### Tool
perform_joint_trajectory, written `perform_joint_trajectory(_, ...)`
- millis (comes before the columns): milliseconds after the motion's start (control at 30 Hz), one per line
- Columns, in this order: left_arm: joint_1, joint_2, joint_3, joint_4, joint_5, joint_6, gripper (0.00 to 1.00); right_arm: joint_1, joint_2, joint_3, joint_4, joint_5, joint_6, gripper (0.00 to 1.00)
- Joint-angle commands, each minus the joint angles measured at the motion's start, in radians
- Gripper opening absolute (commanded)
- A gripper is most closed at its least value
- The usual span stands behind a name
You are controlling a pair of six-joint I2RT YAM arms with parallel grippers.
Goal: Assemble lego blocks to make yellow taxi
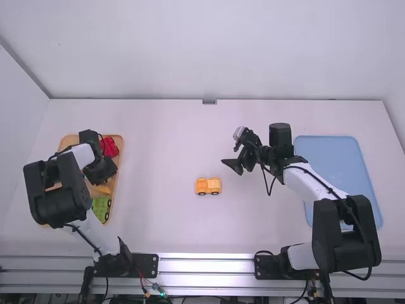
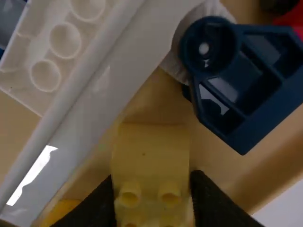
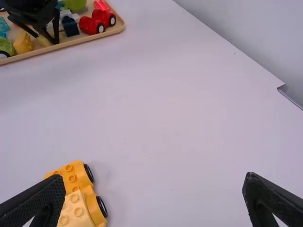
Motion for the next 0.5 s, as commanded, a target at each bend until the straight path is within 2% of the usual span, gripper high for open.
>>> perform_joint_trajectory(0, -0.002, 0.000, 0.003, -0.013, -0.011, -0.003, 0.27, 0.000, -0.002, 0.006, 0.000, -0.006, 0.010, 0.99)
perform_joint_trajectory(100, -0.002, 0.000, 0.027, -0.029, -0.011, -0.003, 0.05, 0.000, -0.002, 0.006, 0.000, -0.007, 0.010, 0.99)
perform_joint_trajectory(133, -0.002, 0.000, 0.037, -0.035, -0.011, -0.004, 0.02, 0.000, -0.002, 0.006, 0.000, -0.009, 0.010, 0.98)
perform_joint_trajectory(300, -0.003, -0.021, 0.106, -0.137, -0.016, -0.173, 0.02, 0.000, -0.002, 0.006, 0.001, -0.012, 0.038, 0.99)
perform_joint_trajectory(467, -0.030, -0.098, 0.087, -0.160, -0.015, -0.293, 0.02, 0.000, -0.002, 0.006, -0.003, -0.012, 0.044, 0.99)
